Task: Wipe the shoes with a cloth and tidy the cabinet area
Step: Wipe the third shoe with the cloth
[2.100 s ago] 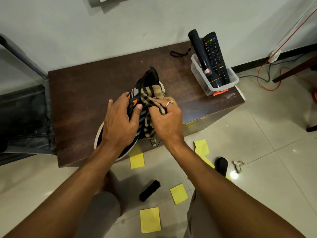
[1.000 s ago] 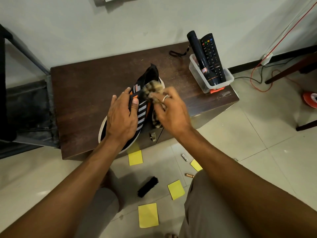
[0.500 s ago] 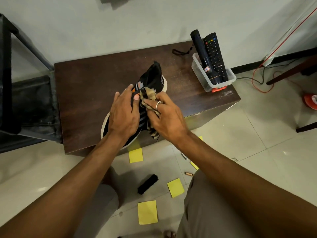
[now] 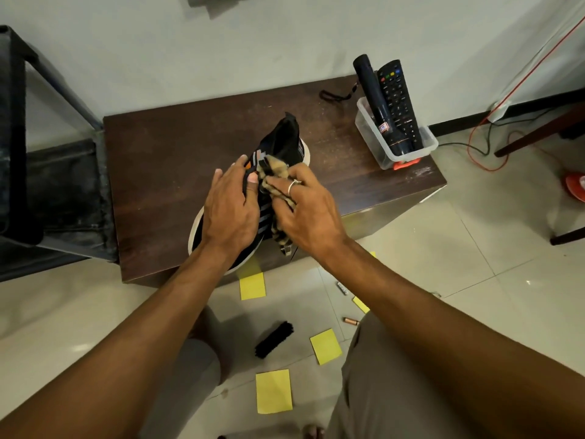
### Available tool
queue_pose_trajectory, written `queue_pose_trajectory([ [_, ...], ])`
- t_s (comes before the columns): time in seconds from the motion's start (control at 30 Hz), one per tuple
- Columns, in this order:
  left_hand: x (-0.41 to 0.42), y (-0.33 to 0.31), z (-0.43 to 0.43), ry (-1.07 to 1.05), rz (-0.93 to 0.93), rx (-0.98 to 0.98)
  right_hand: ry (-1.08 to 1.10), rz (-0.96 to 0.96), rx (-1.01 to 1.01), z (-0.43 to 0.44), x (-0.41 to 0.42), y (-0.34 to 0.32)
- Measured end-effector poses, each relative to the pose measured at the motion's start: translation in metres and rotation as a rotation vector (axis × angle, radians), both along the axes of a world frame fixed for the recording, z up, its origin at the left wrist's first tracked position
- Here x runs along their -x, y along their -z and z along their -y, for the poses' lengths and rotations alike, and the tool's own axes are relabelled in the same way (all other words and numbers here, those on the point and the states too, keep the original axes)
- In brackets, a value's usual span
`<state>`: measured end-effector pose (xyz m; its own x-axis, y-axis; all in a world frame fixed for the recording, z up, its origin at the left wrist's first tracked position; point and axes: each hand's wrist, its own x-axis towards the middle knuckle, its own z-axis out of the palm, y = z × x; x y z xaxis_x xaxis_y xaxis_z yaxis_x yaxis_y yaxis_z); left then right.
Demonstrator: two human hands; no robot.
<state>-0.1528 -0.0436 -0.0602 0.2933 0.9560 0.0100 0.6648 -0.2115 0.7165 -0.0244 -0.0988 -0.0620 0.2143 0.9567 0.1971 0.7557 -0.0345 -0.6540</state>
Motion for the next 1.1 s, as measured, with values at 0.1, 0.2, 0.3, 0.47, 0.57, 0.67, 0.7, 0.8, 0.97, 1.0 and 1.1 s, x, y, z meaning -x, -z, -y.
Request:
queue_pose_trajectory([
  [0.1,-0.001,-0.003,0.001,0.015,-0.008,0.006,0.091,-0.031,0.040,-0.004,-0.019,0.000],
  [0.2,0.000,-0.001,0.002,0.008,-0.003,0.016,0.268,-0.185,0.022,-0.008,-0.003,0.001],
  [0.3,0.000,0.001,0.001,0.000,0.001,0.008,0.153,-0.220,-0.008,0.009,0.029,0.004],
  [0.47,-0.001,-0.003,0.001,0.008,0.005,0.010,0.455,-0.338,-0.037,-0.012,0.012,0.001],
  [0.57,0.000,0.005,-0.004,-0.014,0.003,0.047,0.523,-0.472,-0.078,-0.002,0.039,0.006],
  [0.67,0.002,0.011,-0.010,-0.048,0.039,0.092,0.474,-0.502,-0.068,0.037,0.078,0.015],
  [0.7,0.002,0.012,-0.012,-0.054,0.054,0.104,0.456,-0.528,-0.052,0.046,0.088,0.016],
  [0.8,0.001,0.010,-0.013,-0.070,0.085,0.139,0.488,-0.542,-0.050,0.038,0.086,0.013],
  [0.97,0.001,0.008,-0.013,-0.044,0.037,0.135,0.589,-0.428,-0.084,-0.016,0.043,-0.002],
  [1.0,0.001,0.008,-0.013,-0.043,0.038,0.140,0.592,-0.401,-0.081,-0.026,0.036,-0.006],
  [1.1,0.000,0.009,-0.014,-0.058,0.055,0.145,0.598,-0.376,-0.092,-0.041,0.027,-0.008],
])
